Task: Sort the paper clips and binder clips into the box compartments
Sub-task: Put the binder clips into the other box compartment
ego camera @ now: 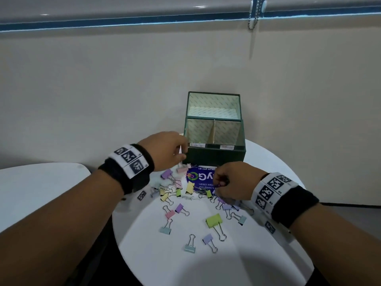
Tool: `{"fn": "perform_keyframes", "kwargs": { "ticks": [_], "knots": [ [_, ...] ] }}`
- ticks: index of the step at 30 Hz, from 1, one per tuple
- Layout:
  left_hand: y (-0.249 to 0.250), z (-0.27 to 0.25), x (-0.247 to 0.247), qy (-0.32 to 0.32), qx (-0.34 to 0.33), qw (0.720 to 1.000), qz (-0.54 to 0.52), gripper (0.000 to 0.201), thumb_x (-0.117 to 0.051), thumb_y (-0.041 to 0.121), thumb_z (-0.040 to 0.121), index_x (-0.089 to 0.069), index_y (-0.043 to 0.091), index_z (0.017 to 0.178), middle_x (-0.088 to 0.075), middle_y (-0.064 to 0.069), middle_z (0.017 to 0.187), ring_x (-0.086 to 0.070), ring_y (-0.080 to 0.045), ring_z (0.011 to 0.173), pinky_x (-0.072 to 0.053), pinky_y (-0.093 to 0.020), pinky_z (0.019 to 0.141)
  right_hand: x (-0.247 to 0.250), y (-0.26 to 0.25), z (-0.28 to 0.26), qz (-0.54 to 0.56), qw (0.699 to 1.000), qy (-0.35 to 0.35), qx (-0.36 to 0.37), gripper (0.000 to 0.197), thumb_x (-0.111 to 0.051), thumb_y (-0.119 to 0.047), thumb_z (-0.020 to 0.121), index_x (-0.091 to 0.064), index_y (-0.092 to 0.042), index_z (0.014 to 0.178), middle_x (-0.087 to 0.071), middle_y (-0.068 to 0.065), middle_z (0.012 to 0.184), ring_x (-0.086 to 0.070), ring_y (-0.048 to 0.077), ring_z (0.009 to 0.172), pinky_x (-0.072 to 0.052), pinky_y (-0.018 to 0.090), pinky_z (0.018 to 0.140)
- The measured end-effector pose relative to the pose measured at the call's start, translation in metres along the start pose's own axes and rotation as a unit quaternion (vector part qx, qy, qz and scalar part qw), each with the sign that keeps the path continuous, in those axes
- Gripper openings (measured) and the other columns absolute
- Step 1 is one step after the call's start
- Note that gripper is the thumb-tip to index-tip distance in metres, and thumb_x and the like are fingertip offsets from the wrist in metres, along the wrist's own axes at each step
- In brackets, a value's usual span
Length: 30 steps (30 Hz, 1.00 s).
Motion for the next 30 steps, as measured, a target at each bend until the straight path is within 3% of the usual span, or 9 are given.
{"fn": "perform_keyframes", "kwargs": {
  "ticks": [4,8,12,15,18,20,23,27,30],
  "knots": [
    [-0.011,-0.030,-0.029,-0.107,-0.013,0.994,0.006,0.030,-0.059,0.050,0.092,-0.061,0.041,0.120,-0.056,0.014,0.100,-0.055,-0.008,0.095,-0.045,-0.027,0.084,-0.003,-0.003,0.001,-0.005,1.000,-0.014,0.009,0.008,-0.068,-0.034,0.090,-0.069,-0.026,0.087,-0.068,-0.010,0.087,-0.064,0.010,0.085,-0.056,0.031,0.081],
    [-0.012,-0.032,-0.038,-0.121,-0.036,0.992,0.017,0.049,-0.066,0.055,0.085,-0.056,0.046,0.132,-0.052,0.011,0.112,-0.043,-0.010,0.108,-0.043,-0.034,0.097,-0.002,-0.005,0.001,-0.006,1.000,0.005,0.020,0.012,-0.063,-0.026,0.093,-0.063,-0.026,0.081,-0.067,-0.008,0.087,-0.062,0.011,0.082,-0.054,0.026,0.076],
    [-0.009,-0.026,-0.045,-0.103,-0.044,0.994,0.002,0.033,-0.068,0.052,0.084,-0.066,0.047,0.116,-0.052,0.011,0.108,-0.040,-0.009,0.104,-0.044,-0.034,0.095,0.004,-0.008,-0.003,-0.007,0.999,0.043,0.024,0.008,-0.061,-0.022,0.092,-0.062,-0.019,0.085,-0.066,-0.002,0.088,-0.062,0.017,0.083,-0.046,0.021,0.067],
    [-0.011,-0.025,-0.049,-0.092,-0.034,0.995,-0.006,0.028,-0.070,0.055,0.081,-0.069,0.044,0.107,-0.051,0.014,0.101,-0.039,-0.007,0.099,-0.046,-0.034,0.092,0.008,-0.009,-0.004,0.011,0.997,0.065,0.035,0.008,-0.061,-0.018,0.086,-0.057,-0.020,0.080,-0.065,0.000,0.080,-0.059,0.018,0.077,-0.049,0.025,0.067],
    [-0.012,-0.026,-0.046,-0.075,-0.032,0.996,-0.028,0.031,-0.070,0.057,0.080,-0.067,0.040,0.105,-0.056,0.014,0.105,-0.045,-0.008,0.104,-0.045,-0.031,0.091,0.013,-0.010,-0.007,0.034,0.993,0.102,0.049,0.014,-0.063,-0.013,0.084,-0.053,-0.021,0.077,-0.063,0.000,0.076,-0.056,0.018,0.070,-0.050,0.027,0.065],
    [-0.011,-0.028,-0.041,-0.051,-0.023,0.996,-0.064,0.025,-0.068,0.055,0.082,-0.064,0.040,0.102,-0.060,0.018,0.104,-0.053,-0.006,0.100,-0.045,-0.027,0.086,0.017,-0.011,-0.009,0.043,0.991,0.120,0.052,0.011,-0.060,-0.012,0.087,-0.057,-0.023,0.087,-0.063,-0.004,0.078,-0.059,0.017,0.071,-0.051,0.028,0.065],
    [-0.014,-0.031,-0.033,-0.019,0.017,0.992,-0.123,0.018,-0.066,0.043,0.089,-0.058,0.041,0.105,-0.063,0.020,0.094,-0.061,-0.004,0.085,-0.051,-0.025,0.078,0.021,-0.012,-0.009,0.029,0.991,0.125,0.048,0.020,-0.049,-0.013,0.094,-0.065,-0.025,0.096,-0.061,-0.004,0.087,-0.055,0.010,0.074,-0.048,0.029,0.069],
    [-0.012,-0.034,-0.035,-0.040,0.011,0.991,-0.125,0.031,-0.049,0.016,0.098,-0.068,0.038,0.109,-0.050,0.016,0.094,-0.056,-0.009,0.084,-0.047,-0.024,0.078,0.021,-0.011,-0.006,-0.001,0.995,0.100,0.020,0.029,-0.039,-0.019,0.101,-0.065,-0.011,0.089,-0.062,0.006,0.093,-0.058,0.020,0.087,-0.052,0.034,0.079],
    [-0.012,-0.039,-0.040,-0.072,0.036,0.990,-0.116,0.027,-0.052,0.019,0.096,-0.076,0.033,0.098,-0.043,0.015,0.091,-0.053,-0.007,0.081,-0.048,-0.024,0.077,0.019,-0.011,-0.005,0.002,0.995,0.097,0.019,0.025,-0.043,-0.024,0.102,-0.062,-0.011,0.092,-0.061,0.004,0.095,-0.059,0.020,0.089,-0.053,0.036,0.081]
  ]
}}
Point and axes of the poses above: each hand's wrist, its own z-axis towards the middle knuckle, its own x-axis out of the back of the hand, y = z × x, the point moved 6 cm from there along z, towards the middle knuckle
